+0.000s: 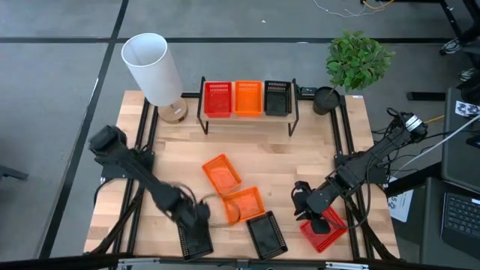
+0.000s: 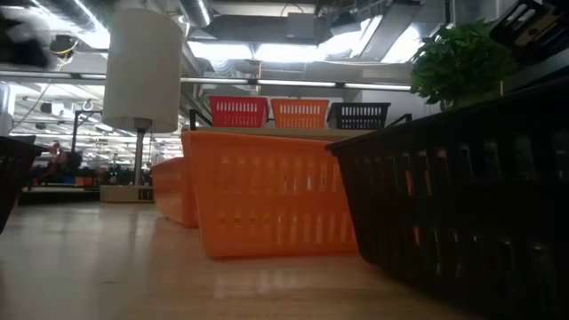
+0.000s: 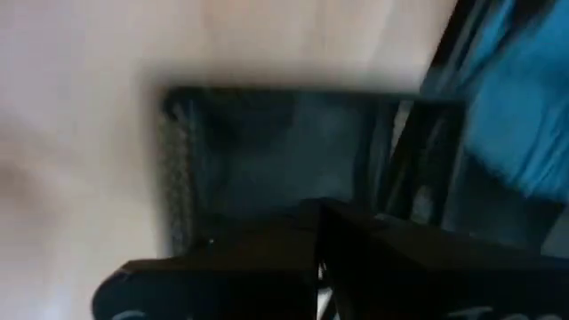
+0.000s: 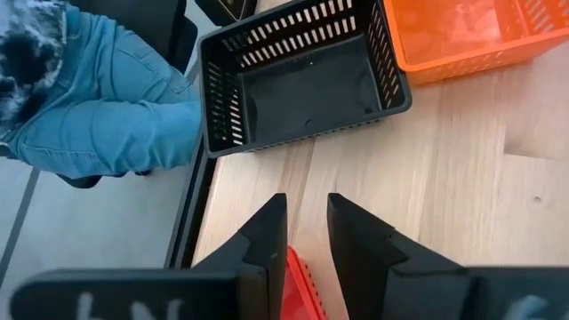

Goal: Stack baskets on shelf by color
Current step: Move the left black basket to the center of the table, then remove the top red basket from the red basket

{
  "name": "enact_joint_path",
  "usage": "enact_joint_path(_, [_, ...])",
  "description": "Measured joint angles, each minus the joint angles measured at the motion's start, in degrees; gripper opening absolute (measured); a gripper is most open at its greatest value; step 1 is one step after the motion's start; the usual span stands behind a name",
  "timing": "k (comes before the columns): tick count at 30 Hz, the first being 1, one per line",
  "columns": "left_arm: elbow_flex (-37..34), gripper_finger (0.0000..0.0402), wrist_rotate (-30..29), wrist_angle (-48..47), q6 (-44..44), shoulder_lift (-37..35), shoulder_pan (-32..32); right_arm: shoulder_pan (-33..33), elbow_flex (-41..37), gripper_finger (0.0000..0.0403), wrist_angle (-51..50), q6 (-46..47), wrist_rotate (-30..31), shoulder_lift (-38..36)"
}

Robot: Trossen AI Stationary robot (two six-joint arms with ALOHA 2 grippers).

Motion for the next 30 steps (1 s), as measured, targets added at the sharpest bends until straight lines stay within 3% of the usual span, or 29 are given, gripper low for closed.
enact_joint_path(5, [-0.1,0.0000,5.0,1.0,4.4,7.9,2.2,0.0,0.0,0.0083,-0.4,0.1,-0.1,0.0])
enact_joint_path(10, [0.0,0.0000,1.4,1.7,13.9,10.9,8.2,0.0,0.0,0.0083,-1.2,-0.1,-0.2,0.0])
enact_joint_path(14, [0.1,0.0000,-4.2,3.7,24.2,10.9,15.9,0.0,0.0,0.0083,-2.3,-0.1,-0.2,0.0])
enact_joint_path(22, [1.2,0.0001,-8.5,9.9,40.8,11.1,31.0,0.0,0.0,0.0083,-3.2,0.4,-0.1,0.0])
enact_joint_path(26, [5.3,0.0001,-4.3,2.4,41.0,9.1,33.6,0.0,0.0,0.0083,-5.4,4.2,-1.3,0.0])
enact_joint_path(30, [10.7,0.0001,-2.6,-7.5,39.0,6.2,30.9,0.0,0.0,0.0083,-9.9,12.6,-4.0,0.0])
